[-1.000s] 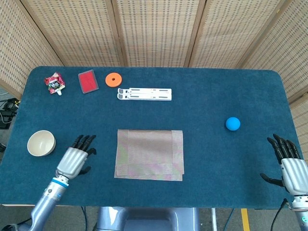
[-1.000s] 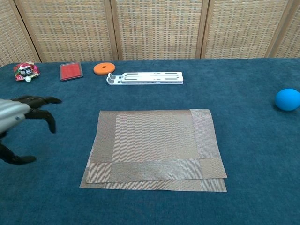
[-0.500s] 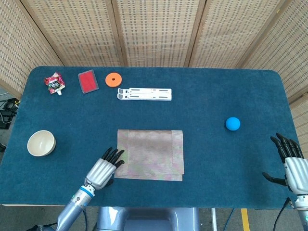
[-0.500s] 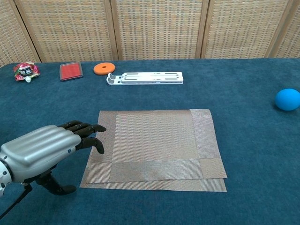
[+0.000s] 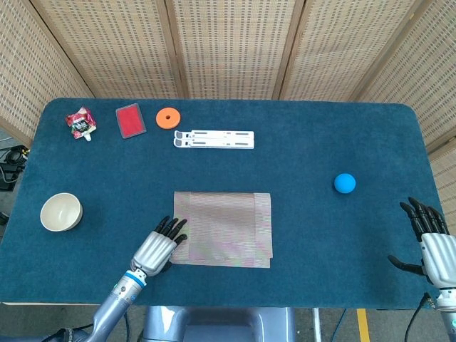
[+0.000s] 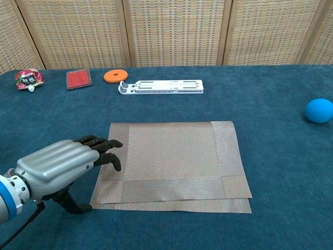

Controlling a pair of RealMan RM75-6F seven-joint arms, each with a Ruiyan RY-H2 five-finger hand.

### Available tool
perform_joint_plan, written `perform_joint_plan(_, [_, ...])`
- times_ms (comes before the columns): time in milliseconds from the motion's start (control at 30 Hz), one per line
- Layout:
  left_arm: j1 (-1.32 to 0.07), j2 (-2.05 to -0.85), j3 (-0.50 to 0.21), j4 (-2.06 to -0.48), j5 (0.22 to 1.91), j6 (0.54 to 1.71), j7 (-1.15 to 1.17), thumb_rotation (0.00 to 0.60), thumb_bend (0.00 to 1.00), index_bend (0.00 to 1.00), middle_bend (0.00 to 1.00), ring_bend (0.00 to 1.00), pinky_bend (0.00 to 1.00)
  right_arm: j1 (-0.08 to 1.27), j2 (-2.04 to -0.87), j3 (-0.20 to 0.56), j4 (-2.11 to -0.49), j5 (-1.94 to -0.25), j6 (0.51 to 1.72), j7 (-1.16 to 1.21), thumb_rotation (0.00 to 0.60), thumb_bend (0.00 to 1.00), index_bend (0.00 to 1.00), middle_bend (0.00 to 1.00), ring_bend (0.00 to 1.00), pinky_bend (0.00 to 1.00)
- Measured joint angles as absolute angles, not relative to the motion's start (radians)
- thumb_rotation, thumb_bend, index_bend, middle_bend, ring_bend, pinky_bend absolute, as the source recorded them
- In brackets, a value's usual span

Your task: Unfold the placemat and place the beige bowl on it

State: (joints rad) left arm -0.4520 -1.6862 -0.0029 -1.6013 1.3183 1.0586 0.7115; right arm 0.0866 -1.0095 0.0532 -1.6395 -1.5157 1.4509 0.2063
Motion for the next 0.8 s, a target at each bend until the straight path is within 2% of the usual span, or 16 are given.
perform_joint_plan(800, [-0.491, -1.748, -0.007, -1.53, 1.278, 1.052, 0.728, 0.6, 0.23, 0.24, 0.0, 0.0, 0.0, 0.088, -1.008, 0.055, -1.639, -1.507, 1.441, 0.214, 0.6, 0.06, 0.01, 0.0, 0.0, 0.0])
